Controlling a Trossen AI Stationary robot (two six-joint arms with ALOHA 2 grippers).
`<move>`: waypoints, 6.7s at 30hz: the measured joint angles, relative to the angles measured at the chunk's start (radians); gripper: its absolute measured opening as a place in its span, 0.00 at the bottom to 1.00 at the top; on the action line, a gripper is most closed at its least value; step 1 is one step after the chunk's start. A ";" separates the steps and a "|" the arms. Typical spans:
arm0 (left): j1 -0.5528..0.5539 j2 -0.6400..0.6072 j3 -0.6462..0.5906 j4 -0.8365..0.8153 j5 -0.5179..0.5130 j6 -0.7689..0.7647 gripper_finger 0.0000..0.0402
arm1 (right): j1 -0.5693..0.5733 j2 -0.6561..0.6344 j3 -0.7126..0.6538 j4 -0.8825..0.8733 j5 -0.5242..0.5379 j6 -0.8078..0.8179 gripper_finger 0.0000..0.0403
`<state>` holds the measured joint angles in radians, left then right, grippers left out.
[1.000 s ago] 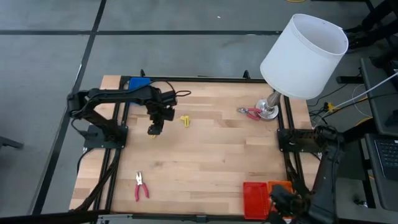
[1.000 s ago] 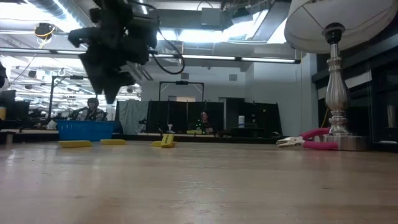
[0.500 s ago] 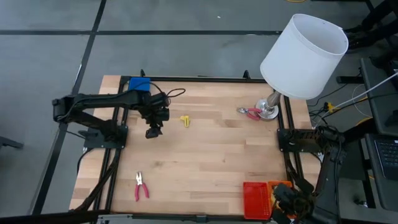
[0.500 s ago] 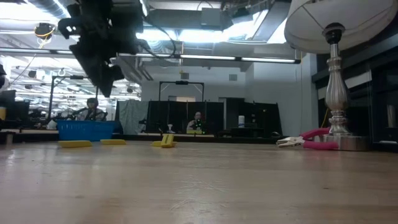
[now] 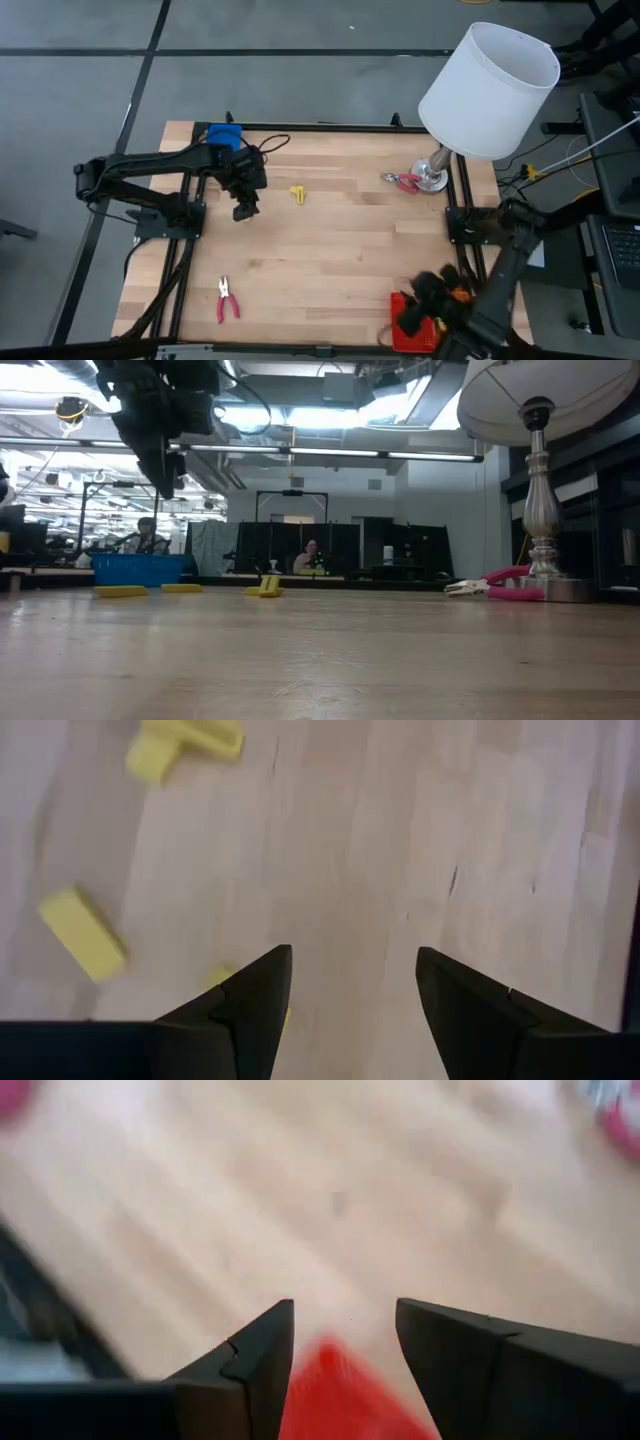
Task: Pick & Place School Supplies
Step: Put the yellow eraser into the blue bin
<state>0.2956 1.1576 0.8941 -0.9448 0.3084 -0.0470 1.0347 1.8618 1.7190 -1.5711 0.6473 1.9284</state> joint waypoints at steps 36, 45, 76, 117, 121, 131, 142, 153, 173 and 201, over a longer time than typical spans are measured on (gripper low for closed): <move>-0.145 0.162 -0.292 0.237 -0.292 -0.944 0.33 | -0.235 -0.130 0.022 0.000 0.340 -0.262 0.44; -0.145 0.239 -0.288 0.248 -0.296 -0.927 0.32 | -0.235 -0.130 0.022 0.000 0.340 -0.272 0.44; 0.293 -0.200 -0.218 0.272 -0.609 -0.882 0.16 | -0.238 -0.130 0.022 0.000 0.411 -0.223 0.44; 0.632 0.153 0.040 0.100 -0.570 -0.615 0.16 | -0.260 -0.130 0.022 0.000 0.463 -0.209 0.44; 0.674 0.192 0.040 0.125 -0.558 -0.677 0.16 | -0.259 -0.130 0.022 0.000 0.455 -0.207 0.44; 0.702 0.245 0.040 0.128 -0.562 -0.702 0.26 | -0.248 -0.130 0.022 0.001 0.439 -0.182 0.44; 0.701 0.241 0.040 0.177 -0.526 -0.662 0.40 | -0.246 -0.130 0.022 0.001 0.436 -0.181 0.44; 0.321 0.218 0.040 0.160 -0.236 -0.215 0.37 | -0.248 -0.130 0.022 0.001 0.434 -0.186 0.44; 0.185 0.466 0.039 0.163 -0.334 -0.321 0.57 | -0.226 -0.130 0.022 0.046 0.436 -0.155 0.44; 0.242 0.569 0.043 0.150 -0.308 -0.243 0.30 | -0.212 -0.130 0.022 0.065 0.433 -0.130 0.44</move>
<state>0.5373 1.7271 0.9367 -0.7953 0.0001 -0.2897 0.8223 1.7321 1.7412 -1.5059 1.0801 1.7984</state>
